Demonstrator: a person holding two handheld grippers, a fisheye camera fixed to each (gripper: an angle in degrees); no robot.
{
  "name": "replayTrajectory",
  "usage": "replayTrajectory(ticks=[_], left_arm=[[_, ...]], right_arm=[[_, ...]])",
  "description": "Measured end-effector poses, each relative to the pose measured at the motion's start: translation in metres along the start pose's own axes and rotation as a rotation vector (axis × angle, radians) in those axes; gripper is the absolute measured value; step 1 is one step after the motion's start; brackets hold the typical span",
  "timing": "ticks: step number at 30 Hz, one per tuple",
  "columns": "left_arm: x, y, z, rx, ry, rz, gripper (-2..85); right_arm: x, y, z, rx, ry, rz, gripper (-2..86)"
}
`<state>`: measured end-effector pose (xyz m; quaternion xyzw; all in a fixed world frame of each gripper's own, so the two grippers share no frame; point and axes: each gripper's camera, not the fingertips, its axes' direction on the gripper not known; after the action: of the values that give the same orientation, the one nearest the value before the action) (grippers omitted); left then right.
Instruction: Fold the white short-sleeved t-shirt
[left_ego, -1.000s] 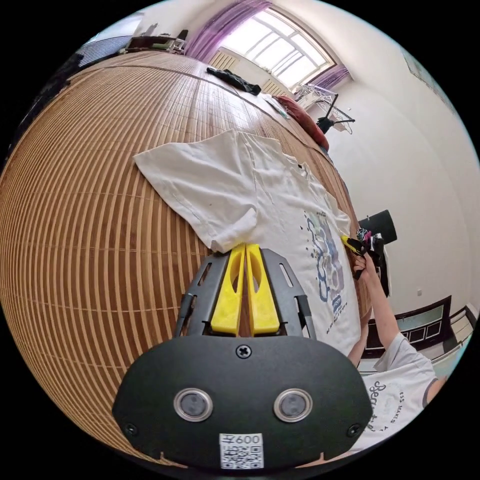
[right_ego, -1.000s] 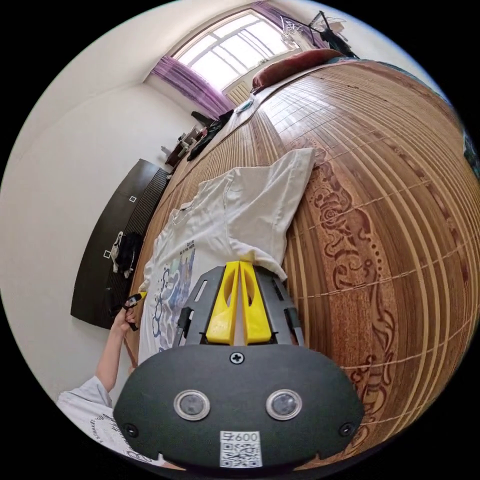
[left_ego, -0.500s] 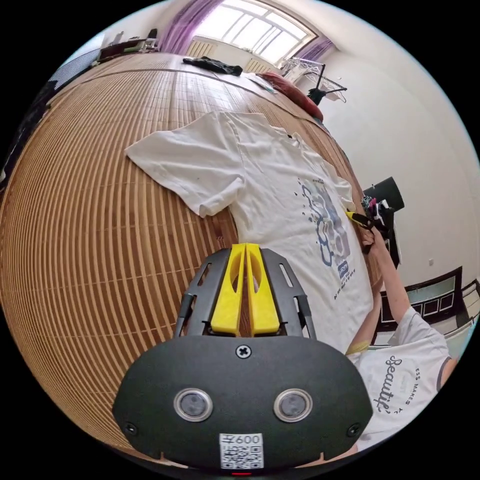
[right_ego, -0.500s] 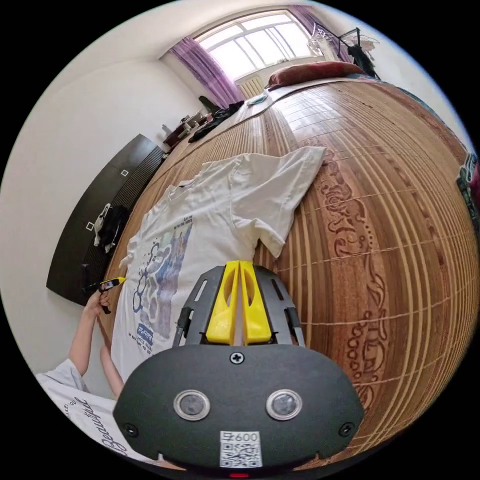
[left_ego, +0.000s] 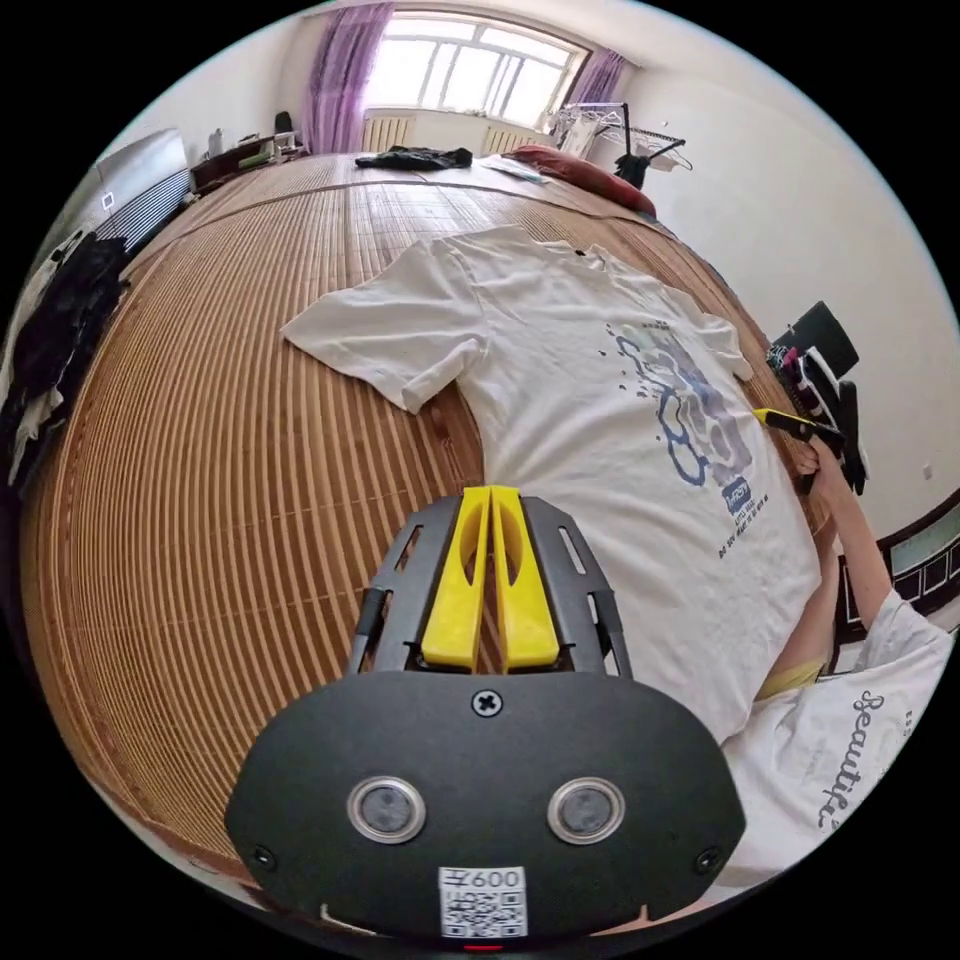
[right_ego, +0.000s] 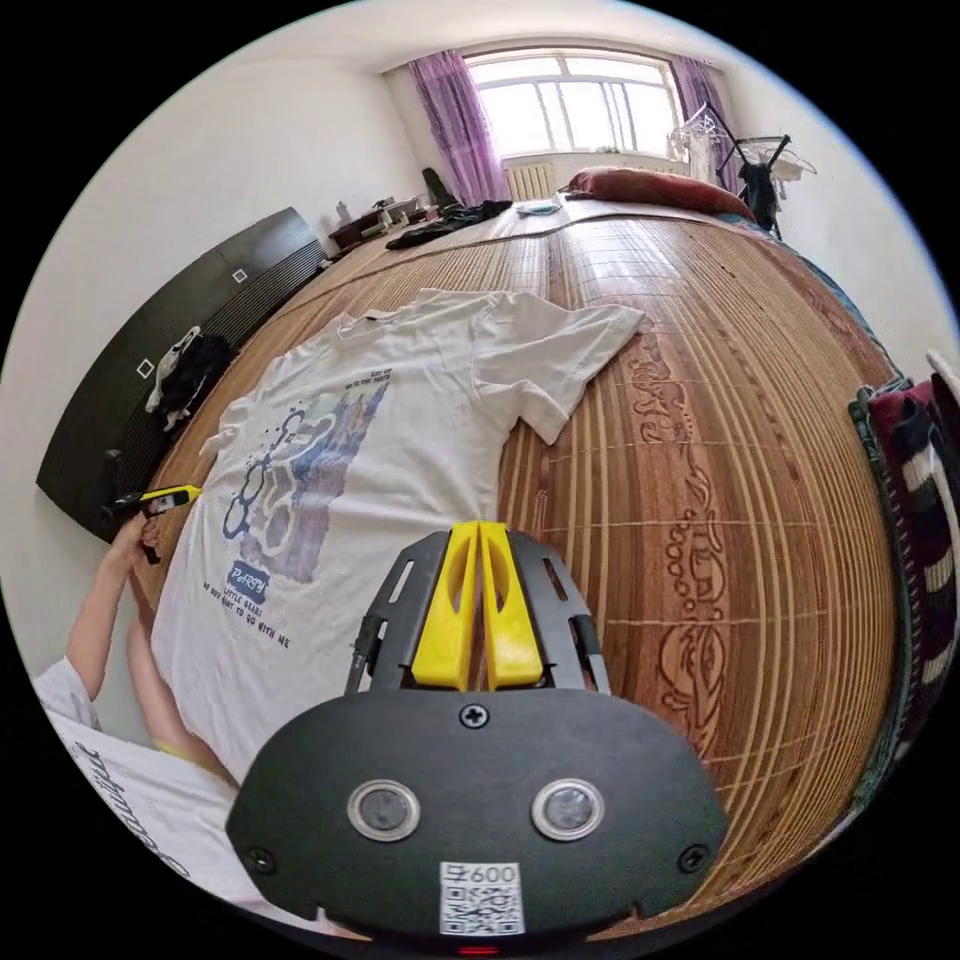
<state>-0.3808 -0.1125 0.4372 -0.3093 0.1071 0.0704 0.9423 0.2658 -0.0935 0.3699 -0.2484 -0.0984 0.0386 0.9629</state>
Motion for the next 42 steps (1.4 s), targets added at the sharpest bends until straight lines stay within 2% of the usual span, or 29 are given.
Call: replayTrajectory(ticks=[1, 2, 5, 7, 10, 11, 13, 14, 19, 21, 24, 26, 27, 28, 29, 30, 31, 32, 33, 34, 36, 38, 40, 42], left_arm=[[0.015, 0.008, -0.008, 0.011, -0.093, 0.031, 0.4], [0.026, 0.012, -0.014, 0.035, -0.097, 0.063, 0.3], [0.094, 0.040, -0.037, 0.149, 0.075, 0.202, 0.3], [0.162, 0.060, -0.029, 0.079, 0.183, 0.324, 0.4], [0.201, 0.076, -0.007, -0.016, 0.205, 0.425, 0.4], [0.198, 0.082, 0.004, -0.054, 0.191, 0.414, 0.5], [0.160, 0.096, 0.005, -0.073, 0.378, 0.307, 0.6], [0.151, 0.101, 0.004, -0.078, 0.395, 0.295, 0.6], [0.083, 0.164, -0.025, -0.112, 0.332, 0.129, 0.4], [0.089, 0.184, -0.042, -0.064, 0.347, 0.102, 0.3], [0.144, 0.220, -0.068, 0.095, 0.436, 0.158, 0.2], [0.193, 0.249, -0.075, 0.208, 0.396, 0.185, 0.2], [0.231, 0.274, -0.079, 0.312, 0.315, 0.225, 0.2], [0.252, 0.288, -0.079, 0.365, 0.258, 0.257, 0.3], [0.296, 0.316, -0.075, 0.458, 0.123, 0.363, 0.3], [0.338, 0.345, -0.064, 0.529, -0.051, 0.438, 0.4], [0.368, 0.366, -0.052, 0.576, -0.235, 0.396, 0.5], [0.379, 0.373, -0.045, 0.564, -0.290, 0.376, 0.5], [0.391, 0.380, -0.031, 0.484, -0.324, 0.363, 0.6], [0.390, 0.392, -0.031, 0.522, -0.325, 0.277, 0.7], [0.379, 0.409, -0.036, 0.540, -0.312, 0.228, 0.7], [0.357, 0.425, -0.044, 0.543, -0.292, 0.152, 0.8], [0.332, 0.442, -0.053, 0.527, -0.299, 0.052, 0.7], [0.294, 0.463, -0.073, 0.543, -0.268, -0.227, 0.5]], right_arm=[[-0.006, 0.011, -0.012, 0.046, -0.008, -0.020, -0.9], [-0.016, 0.023, -0.023, 0.074, -0.065, -0.041, -0.9], [-0.063, 0.046, -0.023, -0.010, -0.289, -0.146, -0.9], [-0.098, 0.059, -0.011, -0.106, -0.403, -0.251, -0.8], [-0.121, 0.083, 0.016, -0.248, -0.331, -0.375, -0.8], [-0.104, 0.090, 0.011, -0.195, -0.386, -0.337, -0.8], [-0.067, 0.096, 0.008, -0.229, -0.465, -0.210, -0.8], [-0.042, 0.105, 0.003, -0.229, -0.500, -0.152, -0.8], [0.015, 0.152, -0.030, -0.201, -0.443, -0.014, -0.9], [0.008, 0.169, -0.049, -0.132, -0.419, -0.007, -0.9], [-0.037, 0.202, -0.069, 0.002, -0.456, -0.047, -0.9], [-0.091, 0.245, -0.077, 0.188, -0.419, -0.061, -0.9], [-0.108, 0.259, -0.078, 0.241, -0.406, -0.093, -0.8], [-0.151, 0.287, -0.076, 0.324, -0.365, -0.251, -0.8], [-0.192, 0.311, -0.066, 0.332, -0.290, -0.373, -0.8], [-0.208, 0.321, -0.060, 0.323, -0.260, -0.378, -0.8], [-0.229, 0.336, -0.049, 0.317, -0.271, -0.350, -0.8], [-0.242, 0.350, -0.040, 0.312, -0.316, -0.372, -0.8], [-0.245, 0.357, -0.035, 0.311, -0.312, -0.382, -0.8], [-0.246, 0.369, -0.025, 0.305, -0.221, -0.346, -0.8], [-0.234, 0.392, -0.029, 0.393, -0.234, -0.386, -0.8], [-0.215, 0.424, -0.041, 0.469, -0.128, -0.424, -0.8], [-0.197, 0.447, -0.054, 0.518, 0.009, -0.360, -0.8], [-0.179, 0.464, -0.069, 0.546, 0.127, -0.261, -0.8]])
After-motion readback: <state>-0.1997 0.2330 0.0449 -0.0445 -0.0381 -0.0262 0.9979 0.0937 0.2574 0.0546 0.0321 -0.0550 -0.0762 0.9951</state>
